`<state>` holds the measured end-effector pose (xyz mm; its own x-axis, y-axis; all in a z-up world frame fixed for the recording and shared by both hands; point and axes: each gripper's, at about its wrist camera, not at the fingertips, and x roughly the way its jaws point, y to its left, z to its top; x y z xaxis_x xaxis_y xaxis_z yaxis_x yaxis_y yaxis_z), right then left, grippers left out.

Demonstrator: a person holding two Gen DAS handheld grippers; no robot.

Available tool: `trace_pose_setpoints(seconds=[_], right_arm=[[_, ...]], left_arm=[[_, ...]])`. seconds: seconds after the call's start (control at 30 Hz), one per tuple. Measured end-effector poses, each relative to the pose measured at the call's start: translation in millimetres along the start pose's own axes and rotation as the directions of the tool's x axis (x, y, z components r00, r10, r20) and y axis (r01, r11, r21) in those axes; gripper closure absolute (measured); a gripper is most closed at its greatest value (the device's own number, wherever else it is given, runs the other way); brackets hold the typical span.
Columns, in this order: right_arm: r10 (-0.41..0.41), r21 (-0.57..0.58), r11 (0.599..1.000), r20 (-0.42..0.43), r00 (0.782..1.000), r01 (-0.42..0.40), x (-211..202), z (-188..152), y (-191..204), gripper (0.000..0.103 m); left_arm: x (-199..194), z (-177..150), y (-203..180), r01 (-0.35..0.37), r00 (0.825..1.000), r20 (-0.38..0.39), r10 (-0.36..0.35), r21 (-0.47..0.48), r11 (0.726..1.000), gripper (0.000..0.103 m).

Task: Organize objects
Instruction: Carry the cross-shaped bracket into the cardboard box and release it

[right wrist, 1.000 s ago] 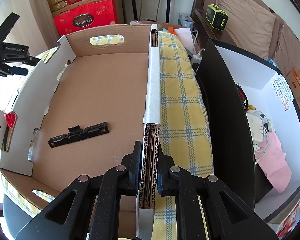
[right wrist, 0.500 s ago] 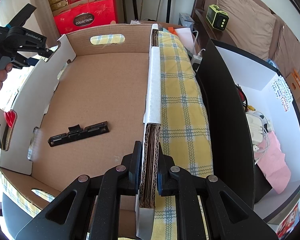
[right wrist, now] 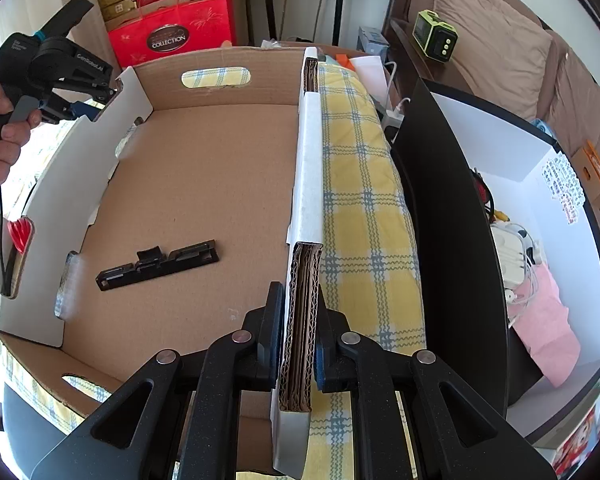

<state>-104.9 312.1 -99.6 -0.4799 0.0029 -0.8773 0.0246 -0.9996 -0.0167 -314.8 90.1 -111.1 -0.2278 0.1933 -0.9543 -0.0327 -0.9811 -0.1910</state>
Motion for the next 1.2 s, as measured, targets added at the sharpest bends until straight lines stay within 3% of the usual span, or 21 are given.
trace_pose_setpoints(seconds=[0.07,0.17,0.27,0.43,0.7,0.87,1.03,1.2], right_arm=[[0.001,0.001,1.000,0.000,1.000,-0.001,-0.1,0.1,-0.4,0.092],[0.004,-0.001,1.000,-0.002,1.000,-0.004,-0.6,-0.4,-1.0,0.092],[0.004,-0.002,1.000,-0.001,1.000,-0.004,-0.6,-1.1,-1.9,0.092],[0.004,-0.001,1.000,-0.001,1.000,-0.004,-0.6,-1.2,-1.5,0.092],[0.012,0.004,1.000,0.000,1.000,-0.012,-0.5,-0.8,-1.7,0.092],[0.024,0.016,1.000,-0.003,1.000,-0.024,-0.5,-0.4,-2.6,0.092],[0.042,0.035,0.999,-0.007,0.999,-0.041,-0.1,1.3,-5.3,0.092],[0.041,0.047,0.998,0.001,0.999,-0.041,-2.7,2.8,-5.8,0.092]], left_arm=[[0.6,-0.8,-3.0,-0.029,0.999,0.014,0.029,0.013,0.999,0.086],[-0.7,-2.5,2.2,0.006,1.000,0.020,-0.006,-0.010,1.000,0.091],[-4.6,-5.7,9.0,0.008,1.000,0.027,-0.007,-0.016,1.000,0.092],[-26.5,-15.2,20.7,0.075,0.996,0.053,-0.073,-0.018,0.997,0.092],[-78.8,-45.5,11.2,0.162,0.980,0.102,-0.169,0.072,0.984,0.092],[-104.2,-75.8,-13.0,0.210,0.968,0.096,-0.230,0.181,0.961,0.092],[-117.8,-109.7,-48.2,0.260,0.957,0.048,-0.286,0.300,0.918,0.092],[-117.5,-136.2,-74.1,0.286,0.952,0.003,-0.307,0.358,0.889,0.092]])
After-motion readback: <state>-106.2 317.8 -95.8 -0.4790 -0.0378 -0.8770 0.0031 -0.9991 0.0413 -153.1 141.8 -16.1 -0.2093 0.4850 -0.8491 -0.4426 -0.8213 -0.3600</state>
